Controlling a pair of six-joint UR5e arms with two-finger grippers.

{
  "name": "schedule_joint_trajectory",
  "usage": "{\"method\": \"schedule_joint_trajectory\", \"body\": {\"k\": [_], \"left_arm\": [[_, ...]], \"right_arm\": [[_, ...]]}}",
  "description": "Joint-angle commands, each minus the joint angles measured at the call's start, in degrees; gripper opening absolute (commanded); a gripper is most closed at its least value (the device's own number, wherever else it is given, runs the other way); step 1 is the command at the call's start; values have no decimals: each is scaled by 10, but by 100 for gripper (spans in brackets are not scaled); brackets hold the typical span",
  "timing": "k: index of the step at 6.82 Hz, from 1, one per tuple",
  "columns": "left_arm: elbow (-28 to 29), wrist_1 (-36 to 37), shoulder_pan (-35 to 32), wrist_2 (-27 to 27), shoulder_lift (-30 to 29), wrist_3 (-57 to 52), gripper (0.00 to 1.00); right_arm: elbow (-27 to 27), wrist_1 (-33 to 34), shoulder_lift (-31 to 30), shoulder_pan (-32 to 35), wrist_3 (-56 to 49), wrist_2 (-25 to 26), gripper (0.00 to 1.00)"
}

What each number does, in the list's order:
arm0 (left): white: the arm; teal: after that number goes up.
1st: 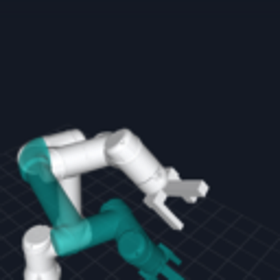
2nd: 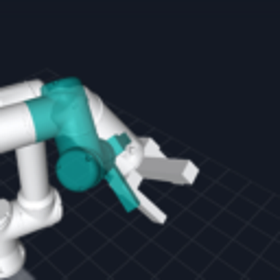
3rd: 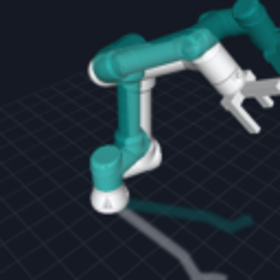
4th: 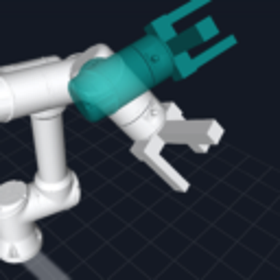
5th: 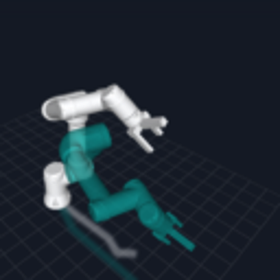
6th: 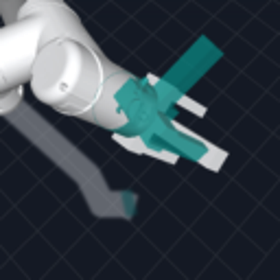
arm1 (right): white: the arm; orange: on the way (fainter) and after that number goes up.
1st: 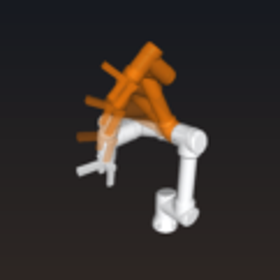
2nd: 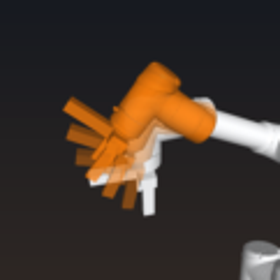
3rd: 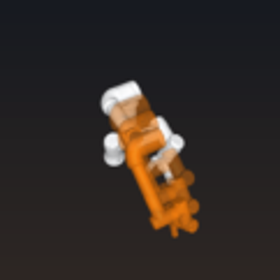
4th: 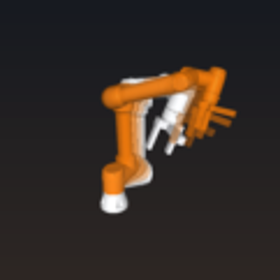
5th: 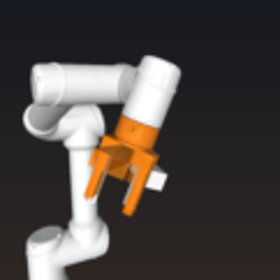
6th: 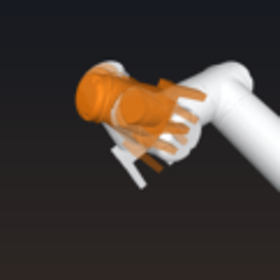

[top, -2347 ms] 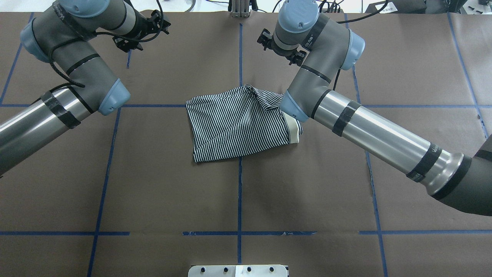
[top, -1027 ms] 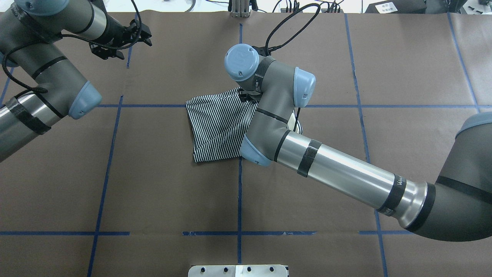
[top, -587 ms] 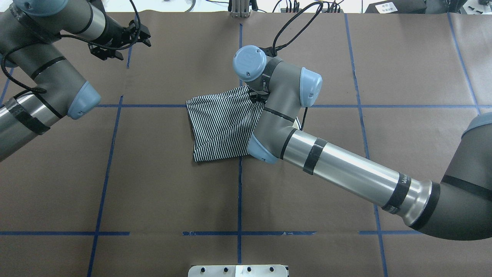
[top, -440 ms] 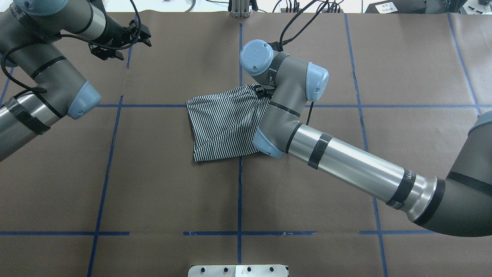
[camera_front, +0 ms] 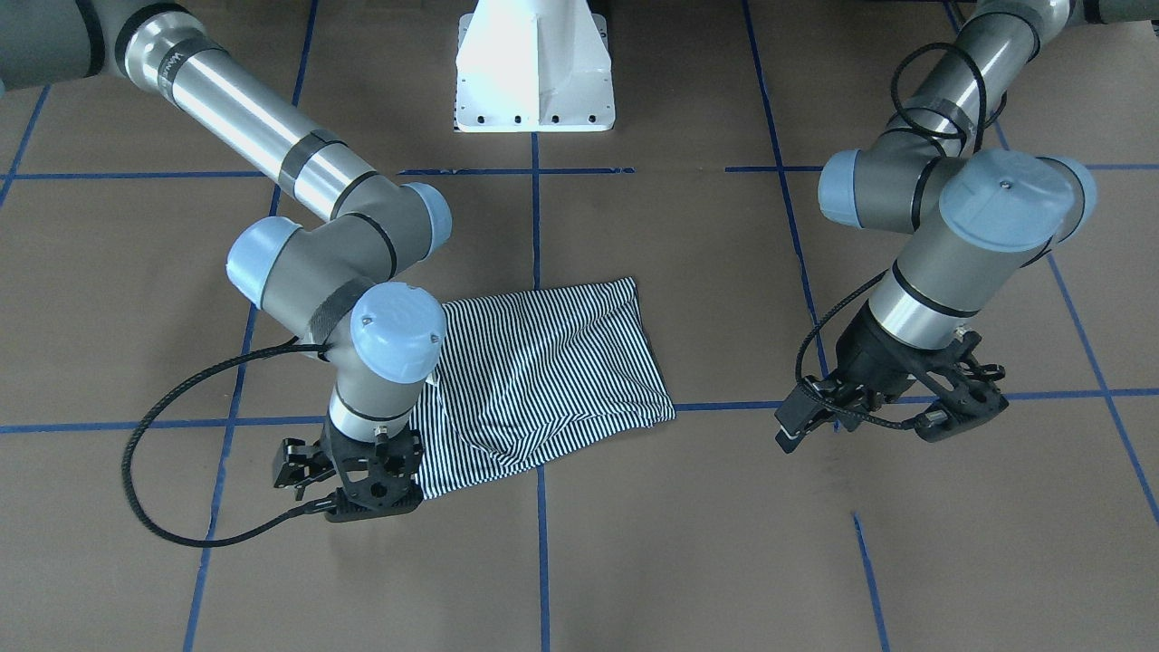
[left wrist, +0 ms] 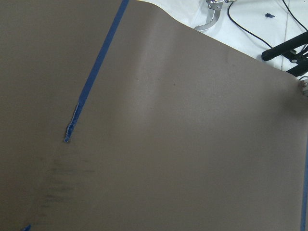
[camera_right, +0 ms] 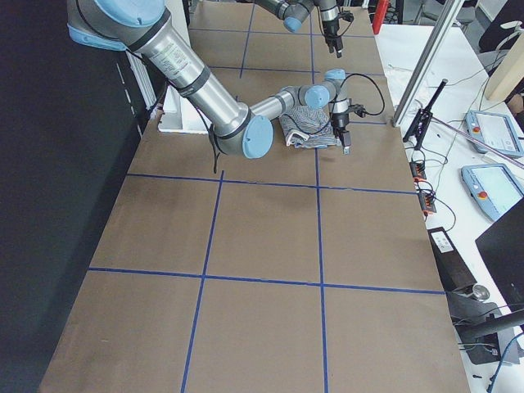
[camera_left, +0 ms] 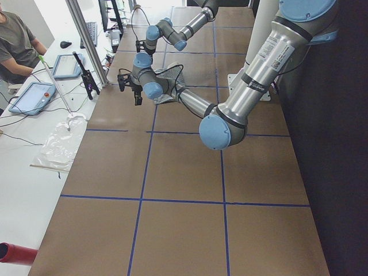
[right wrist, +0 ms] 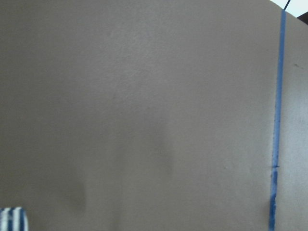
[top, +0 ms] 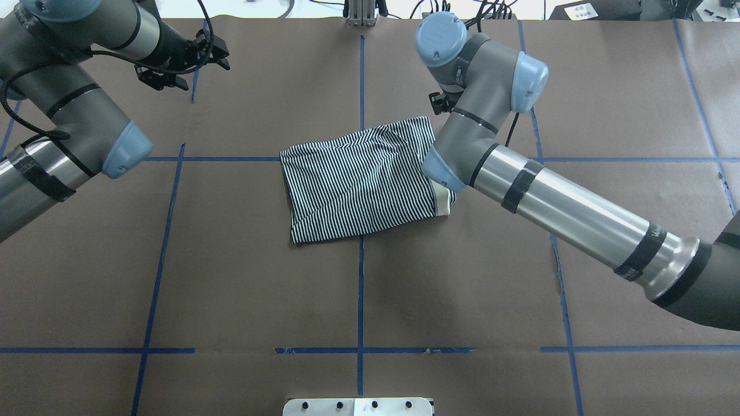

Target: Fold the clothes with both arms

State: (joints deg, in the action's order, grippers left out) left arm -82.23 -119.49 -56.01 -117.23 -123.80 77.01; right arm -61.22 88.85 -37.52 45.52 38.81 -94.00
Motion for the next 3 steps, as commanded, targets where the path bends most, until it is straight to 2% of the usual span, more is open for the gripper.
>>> {"method": "schedule_joint_trajectory", "body": {"k": [1,2,3], "left_arm": [[-40,4,-23,-1,33,-67,100],[-73,5,-54,-20,86,-160,100],[-74,6,-107,-46,128,-288,100]], "right_arm": [[-58,-1,-41,76,-68,-116,100],[-136,4,-110,130,-110,-182,100],[-213,5,-188,186,-160,-235,100]]}}
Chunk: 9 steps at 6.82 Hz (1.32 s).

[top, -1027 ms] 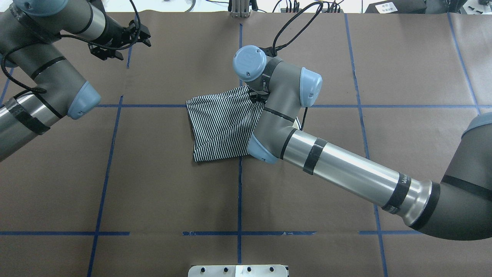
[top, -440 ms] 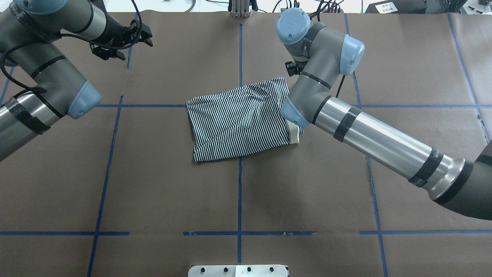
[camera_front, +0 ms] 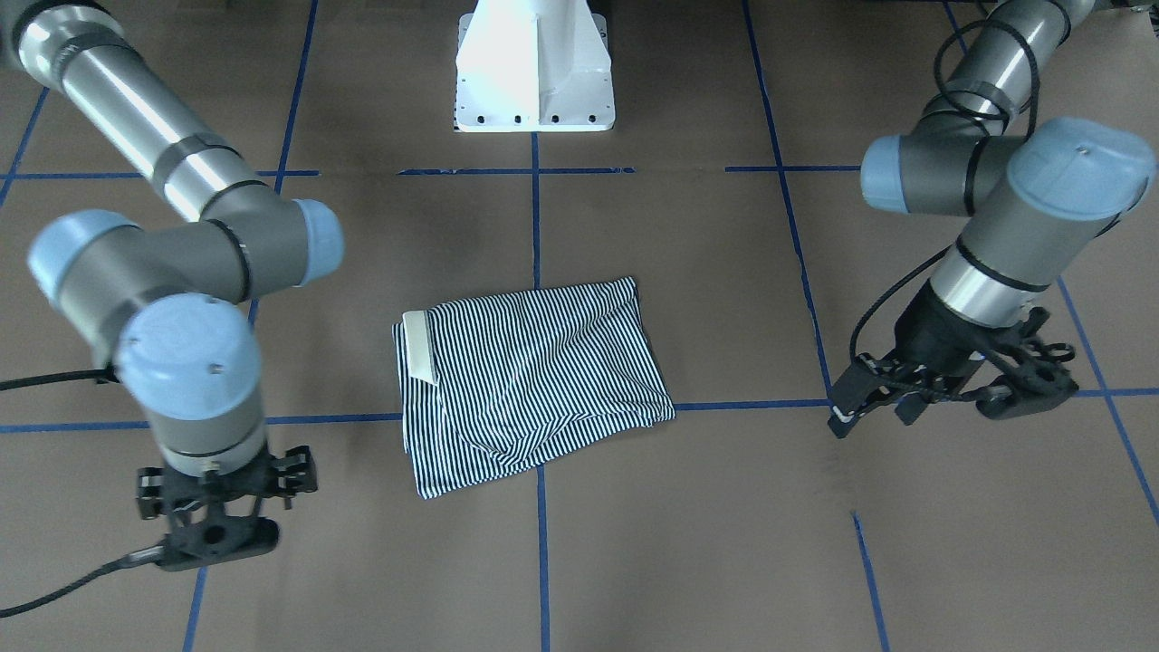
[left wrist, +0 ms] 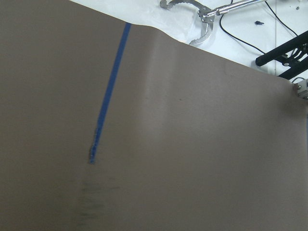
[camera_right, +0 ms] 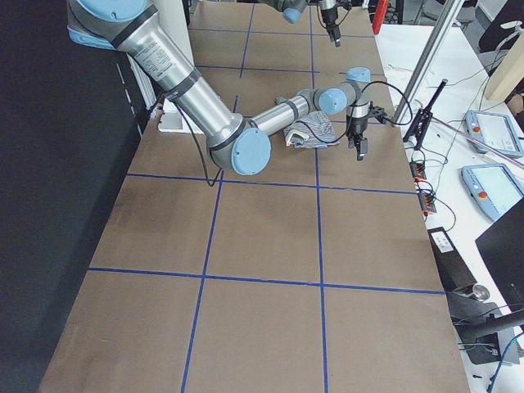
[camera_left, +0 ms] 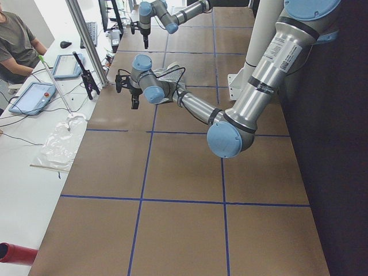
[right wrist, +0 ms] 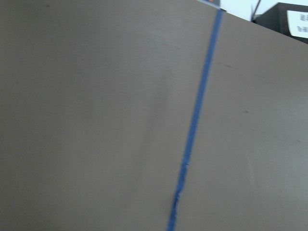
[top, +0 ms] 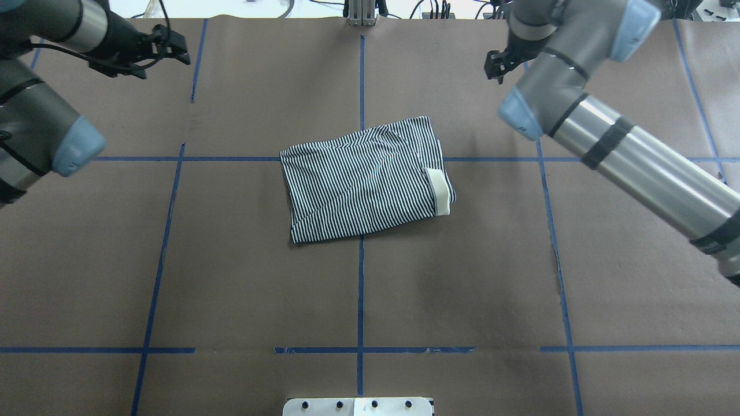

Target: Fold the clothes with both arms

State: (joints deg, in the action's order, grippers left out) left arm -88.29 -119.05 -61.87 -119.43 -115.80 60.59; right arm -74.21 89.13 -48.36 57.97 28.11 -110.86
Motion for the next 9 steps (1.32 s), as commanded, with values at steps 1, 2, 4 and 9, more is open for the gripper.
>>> {"method": "schedule_joint_trajectory", "body": {"k": [1,2,4,9], "left_arm": [[-8,10,-103,-25,82,-265,100],[-4,87,-163,-24,87,-419,100],[31,144,-240,-26,91,-619,100],[102,124,-303,-126,165,-815,100]], "right_arm": [[-132,3,-153,114,-110,-122,100],[-177,3,-232,160,-186,-151,100],[-237,17,-338,222,-268,-195,100],[-243,18,-491,304,-357,-260,100]]}}
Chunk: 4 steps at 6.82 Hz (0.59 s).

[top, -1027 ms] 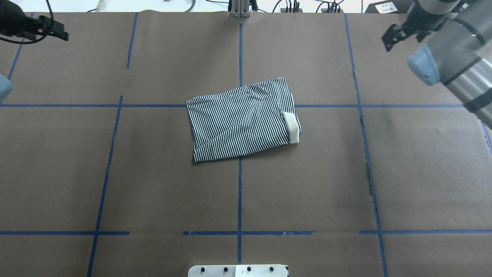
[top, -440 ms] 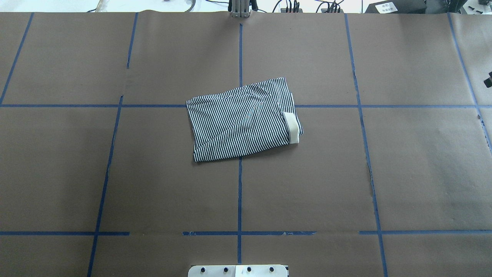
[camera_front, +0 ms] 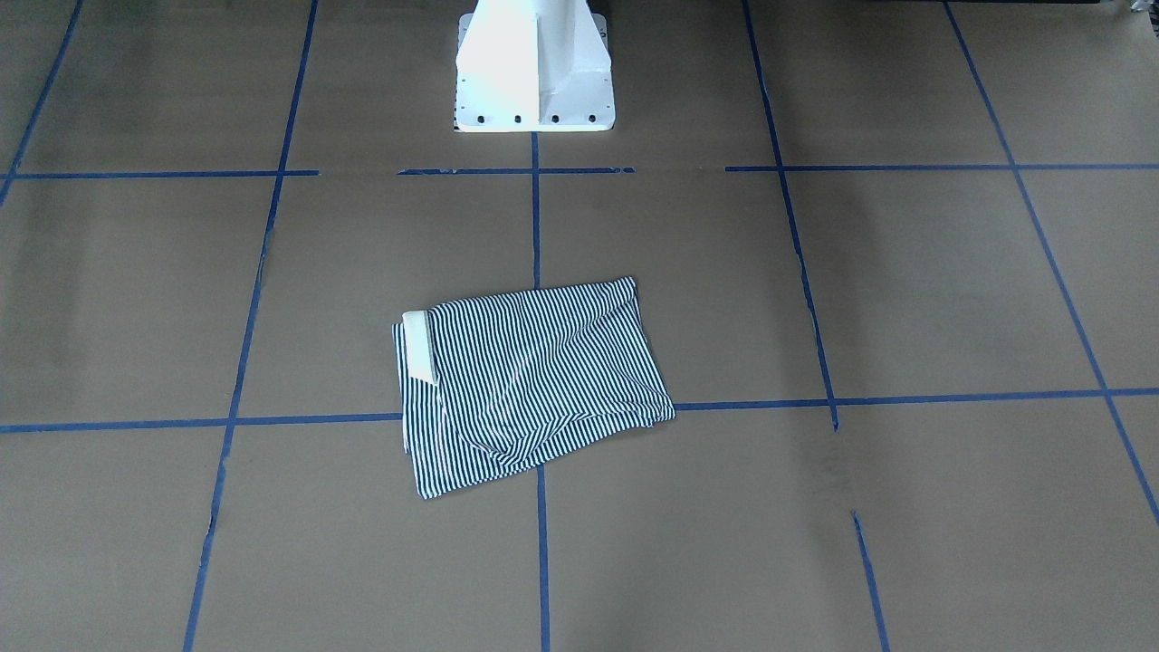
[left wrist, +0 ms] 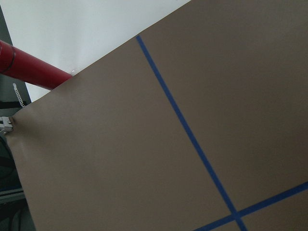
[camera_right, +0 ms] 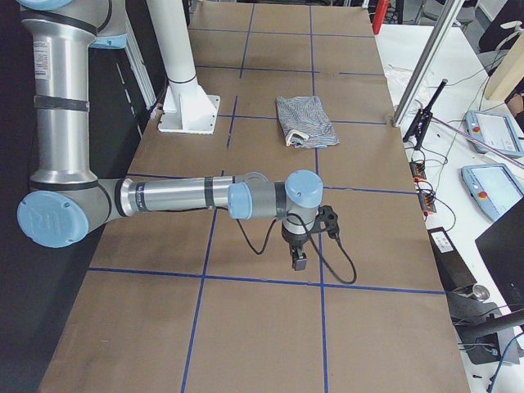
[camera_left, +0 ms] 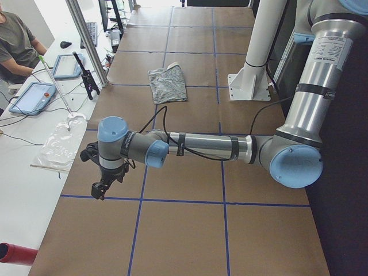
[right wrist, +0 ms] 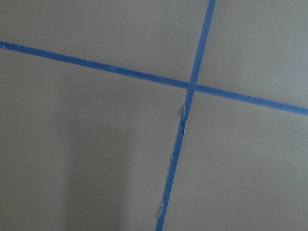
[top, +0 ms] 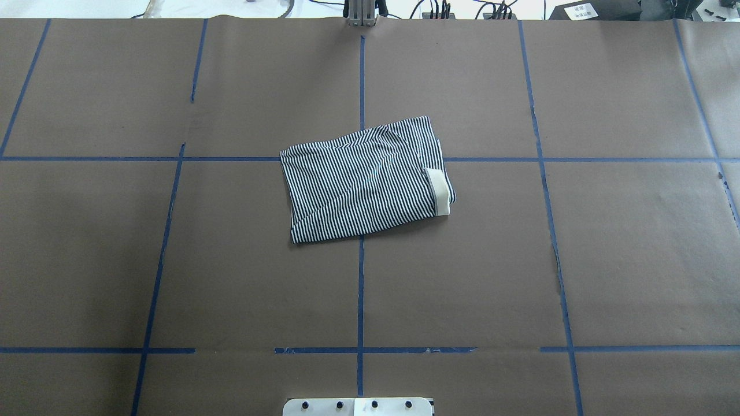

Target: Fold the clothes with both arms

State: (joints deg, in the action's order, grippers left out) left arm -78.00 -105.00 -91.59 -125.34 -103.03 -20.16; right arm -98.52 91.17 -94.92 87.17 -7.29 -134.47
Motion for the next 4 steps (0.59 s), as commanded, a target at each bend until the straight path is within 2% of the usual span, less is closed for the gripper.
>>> {"method": "schedule_joint_trajectory", "body": {"k": [1,2,3,4], "left_arm": [[0,-56,-6,-91,48,-4,100],[19,-72,-5,-84,86,-9,100],[27,-95,-4,-83,90,31,100],[-21,-57,-6,-83,101,120,100]], "right_arm": [[-14,-3,-22,13,-2,-25,100],[4,-5,-22,12,-10,-25,100],[3,-11,-19,18,-7,-28,100],[3,-10,-20,18,-2,-30,100]]}}
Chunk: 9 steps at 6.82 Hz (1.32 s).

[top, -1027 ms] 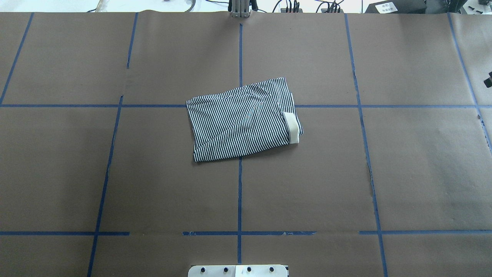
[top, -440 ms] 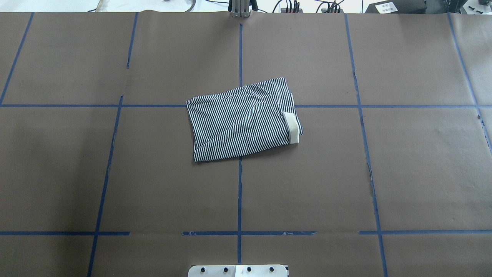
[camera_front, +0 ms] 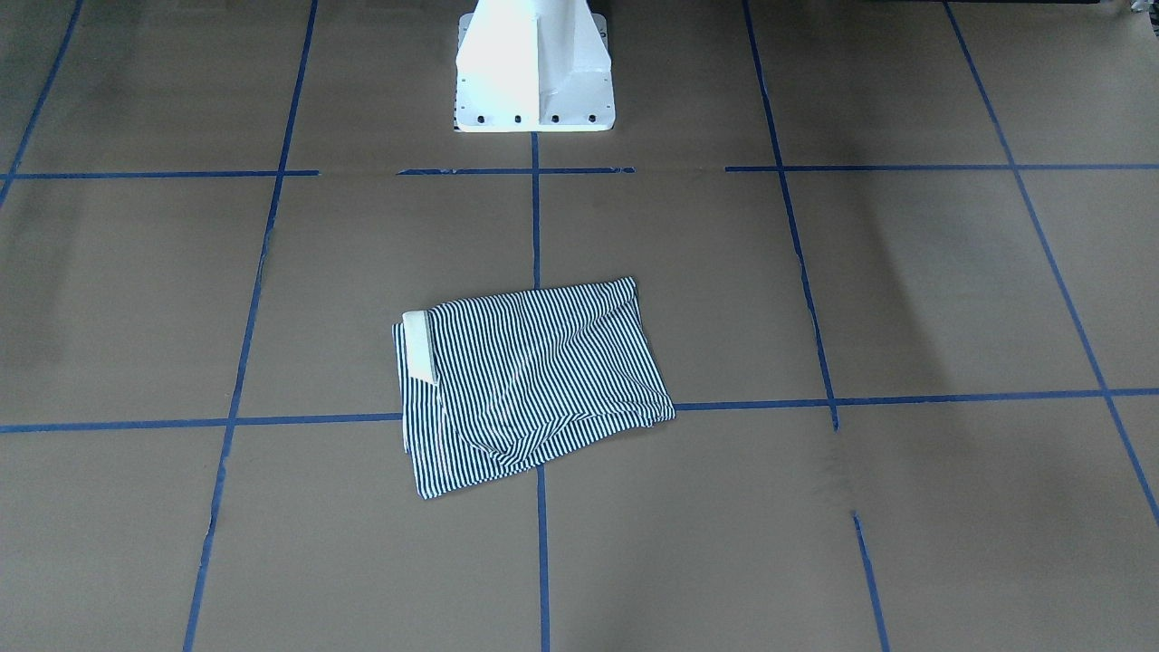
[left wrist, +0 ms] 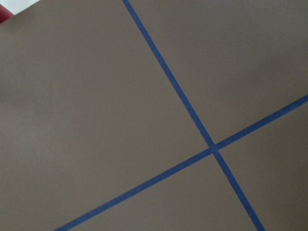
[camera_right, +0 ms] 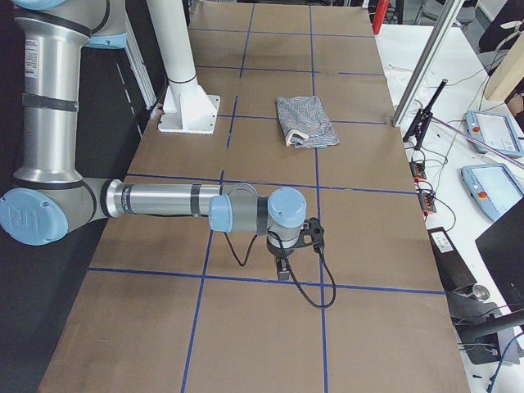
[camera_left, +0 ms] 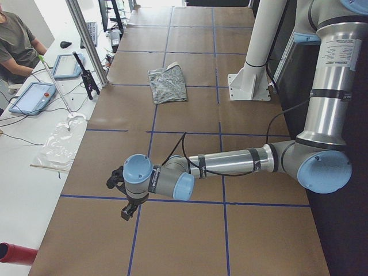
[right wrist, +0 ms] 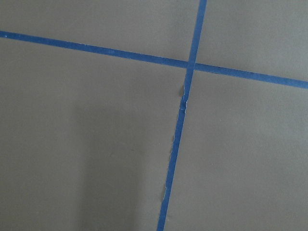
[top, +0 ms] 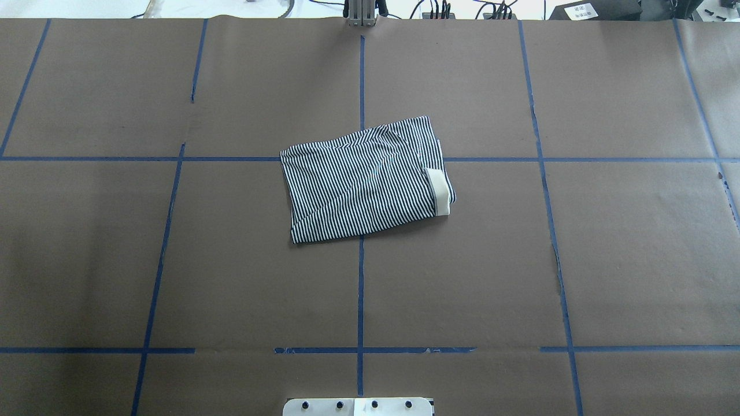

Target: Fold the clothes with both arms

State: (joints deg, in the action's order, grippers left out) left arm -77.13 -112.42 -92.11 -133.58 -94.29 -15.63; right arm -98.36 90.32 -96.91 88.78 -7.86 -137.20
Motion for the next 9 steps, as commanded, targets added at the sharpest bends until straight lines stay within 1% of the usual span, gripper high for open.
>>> {"method": "schedule_joint_trajectory", "body": {"k": [1,2,3,7,9], "left_arm": [[-102,133,3,-1,24,86,100],[-165,231,3,1,27,86,100],[-174,251,3,0,30,85,100],[-169,246,3,-1,37,84,100],[-170,246,3,-1,37,85,100]], "right_arm": [[3,-1,-1,1,4,-3,100],[3,-1,-3,2,4,-3,100],[3,2,-3,2,5,-4,100],[1,5,-10,2,7,-14,100],[-2,6,-18,13,7,-14,100]]}}
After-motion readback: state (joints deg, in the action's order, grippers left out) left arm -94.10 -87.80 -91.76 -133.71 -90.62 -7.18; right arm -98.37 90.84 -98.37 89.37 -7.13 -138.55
